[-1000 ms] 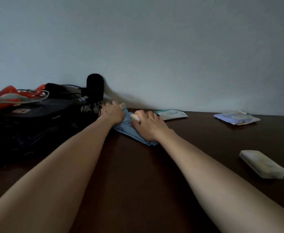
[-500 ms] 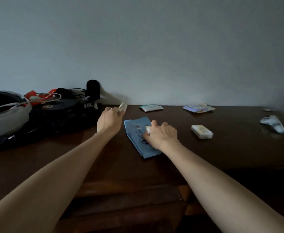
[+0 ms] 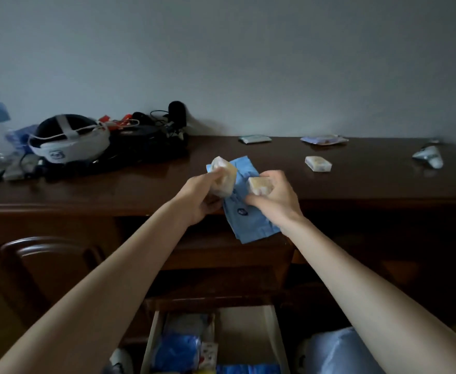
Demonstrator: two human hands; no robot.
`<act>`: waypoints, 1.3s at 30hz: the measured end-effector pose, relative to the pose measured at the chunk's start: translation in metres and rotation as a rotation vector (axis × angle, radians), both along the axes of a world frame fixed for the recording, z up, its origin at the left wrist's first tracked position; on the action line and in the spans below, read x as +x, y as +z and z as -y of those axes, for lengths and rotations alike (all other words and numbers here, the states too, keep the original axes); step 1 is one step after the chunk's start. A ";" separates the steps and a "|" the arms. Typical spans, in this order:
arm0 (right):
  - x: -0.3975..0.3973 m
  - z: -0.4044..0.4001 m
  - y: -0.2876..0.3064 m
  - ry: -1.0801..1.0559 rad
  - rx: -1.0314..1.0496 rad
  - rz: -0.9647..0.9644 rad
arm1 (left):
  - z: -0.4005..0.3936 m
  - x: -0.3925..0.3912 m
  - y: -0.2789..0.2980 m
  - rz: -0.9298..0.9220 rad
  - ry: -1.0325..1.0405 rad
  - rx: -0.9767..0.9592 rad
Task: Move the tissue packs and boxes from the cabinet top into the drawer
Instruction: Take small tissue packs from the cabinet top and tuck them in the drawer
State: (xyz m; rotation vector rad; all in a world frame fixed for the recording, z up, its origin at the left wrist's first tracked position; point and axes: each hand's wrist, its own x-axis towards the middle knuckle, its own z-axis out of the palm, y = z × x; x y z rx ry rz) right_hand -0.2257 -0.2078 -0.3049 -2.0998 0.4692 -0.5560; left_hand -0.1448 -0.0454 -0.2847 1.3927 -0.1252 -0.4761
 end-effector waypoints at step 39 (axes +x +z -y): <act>-0.089 -0.137 -0.314 0.481 0.427 -0.450 | -0.153 -0.130 -0.344 -0.262 0.086 0.456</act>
